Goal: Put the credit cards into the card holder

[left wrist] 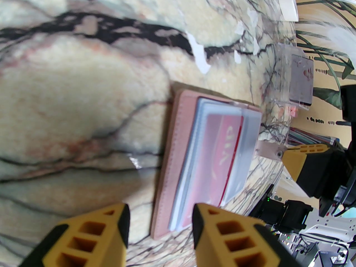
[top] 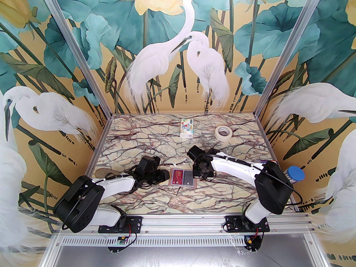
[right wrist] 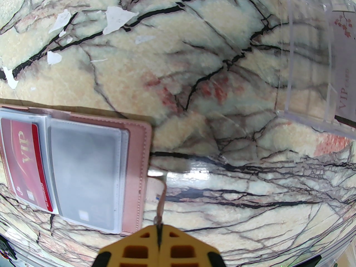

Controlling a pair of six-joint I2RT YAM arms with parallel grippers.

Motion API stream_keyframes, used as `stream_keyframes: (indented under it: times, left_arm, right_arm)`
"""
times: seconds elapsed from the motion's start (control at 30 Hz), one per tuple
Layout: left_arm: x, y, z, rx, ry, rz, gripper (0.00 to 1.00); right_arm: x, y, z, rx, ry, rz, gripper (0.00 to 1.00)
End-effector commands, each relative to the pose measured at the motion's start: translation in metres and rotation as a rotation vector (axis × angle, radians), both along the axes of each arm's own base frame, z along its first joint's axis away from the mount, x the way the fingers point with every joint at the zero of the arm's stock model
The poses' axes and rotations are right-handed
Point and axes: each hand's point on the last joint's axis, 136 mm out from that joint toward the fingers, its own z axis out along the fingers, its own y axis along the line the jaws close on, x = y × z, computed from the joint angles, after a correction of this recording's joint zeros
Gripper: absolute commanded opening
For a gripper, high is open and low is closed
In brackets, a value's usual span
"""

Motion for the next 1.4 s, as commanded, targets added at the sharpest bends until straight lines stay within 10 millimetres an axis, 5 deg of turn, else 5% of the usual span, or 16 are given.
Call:
stream_keyframes:
  times: [0.0, 0.87, 1.37]
  left_arm:
    - [0.001, -0.011, 0.0, -0.011, -0.015, -0.044, 0.42]
    - [-0.006, -0.024, -0.005, 0.04, -0.002, -0.125, 0.39]
    - [-0.004, -0.047, 0.038, -0.15, -0.049, -0.145, 0.39]
  right_arm:
    - [0.004, 0.004, 0.008, 0.029, -0.025, -0.001, 0.0]
    - [0.005, 0.006, 0.006, 0.038, -0.019, 0.0, 0.0]
    - [0.004, 0.01, 0.003, 0.051, -0.013, 0.001, 0.0]
